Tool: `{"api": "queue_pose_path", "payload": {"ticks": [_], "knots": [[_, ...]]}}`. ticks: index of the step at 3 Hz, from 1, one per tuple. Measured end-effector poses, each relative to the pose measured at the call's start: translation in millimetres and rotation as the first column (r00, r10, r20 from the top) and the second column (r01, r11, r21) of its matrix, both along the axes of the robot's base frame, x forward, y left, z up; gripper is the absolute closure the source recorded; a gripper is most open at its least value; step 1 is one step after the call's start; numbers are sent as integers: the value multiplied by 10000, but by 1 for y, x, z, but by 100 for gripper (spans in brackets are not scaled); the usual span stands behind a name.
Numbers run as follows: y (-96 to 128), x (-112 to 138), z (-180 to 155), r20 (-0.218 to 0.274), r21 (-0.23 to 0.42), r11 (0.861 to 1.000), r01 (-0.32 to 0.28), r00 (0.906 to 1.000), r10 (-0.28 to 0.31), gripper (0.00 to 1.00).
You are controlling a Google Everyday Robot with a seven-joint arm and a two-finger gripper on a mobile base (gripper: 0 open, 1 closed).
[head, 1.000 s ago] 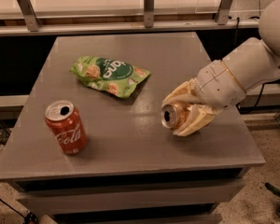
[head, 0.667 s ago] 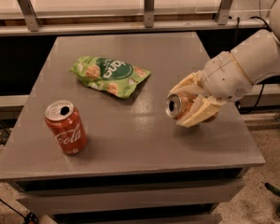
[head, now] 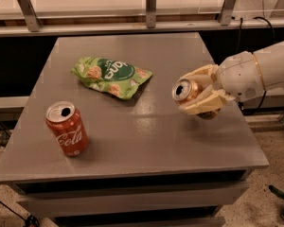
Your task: Place orange can upright
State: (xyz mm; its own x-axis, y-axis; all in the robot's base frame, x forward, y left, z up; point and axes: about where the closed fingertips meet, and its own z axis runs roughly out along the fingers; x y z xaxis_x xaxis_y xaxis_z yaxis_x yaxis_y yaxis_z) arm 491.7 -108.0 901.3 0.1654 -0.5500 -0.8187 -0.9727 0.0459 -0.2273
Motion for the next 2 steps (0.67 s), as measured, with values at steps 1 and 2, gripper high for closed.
{"api": "queue_pose_path", "payload": {"ticks": [1, 2], "knots": [[5, 12, -11, 372, 2635, 9620, 720, 9957, -847, 100], [5, 12, -11, 372, 2635, 9620, 719, 9957, -846, 100]]}}
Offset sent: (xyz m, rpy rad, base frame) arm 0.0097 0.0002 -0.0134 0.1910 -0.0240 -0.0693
